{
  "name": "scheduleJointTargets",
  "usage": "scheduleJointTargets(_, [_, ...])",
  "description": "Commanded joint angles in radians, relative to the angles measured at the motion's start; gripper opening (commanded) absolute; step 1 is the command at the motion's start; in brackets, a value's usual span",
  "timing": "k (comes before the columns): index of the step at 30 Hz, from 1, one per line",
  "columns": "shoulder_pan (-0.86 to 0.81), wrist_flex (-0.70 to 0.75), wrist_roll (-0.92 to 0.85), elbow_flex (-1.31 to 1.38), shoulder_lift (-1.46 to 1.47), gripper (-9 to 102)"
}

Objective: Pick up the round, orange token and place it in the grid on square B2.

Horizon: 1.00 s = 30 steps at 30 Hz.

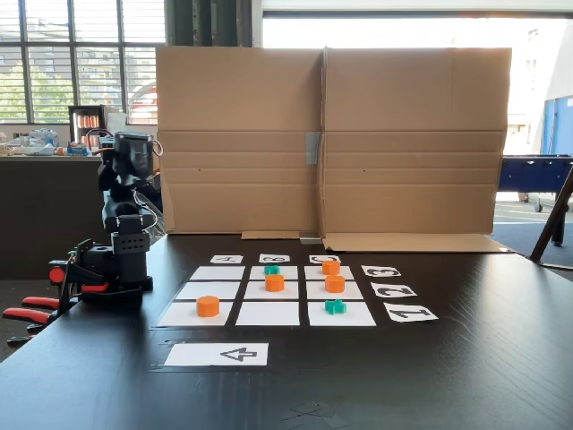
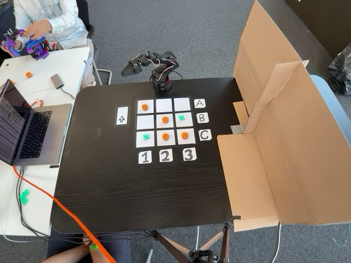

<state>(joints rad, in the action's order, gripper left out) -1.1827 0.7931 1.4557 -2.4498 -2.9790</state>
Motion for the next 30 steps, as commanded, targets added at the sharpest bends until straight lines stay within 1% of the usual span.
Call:
scheduleJointTargets(1, [-0.153, -0.003, 0.028, -0.146, -0.118, -1])
scheduleJointTargets(6, [-0.321, -0.018, -0.003, -0.434, -0.351, -1])
scheduleJointTargets(14, [-0.449, -0.038, -0.012, -0.589, -0.350, -1])
scheduleJointTargets(30, [-0.451, -0.038, -0.005, -0.589, -0.350, -1])
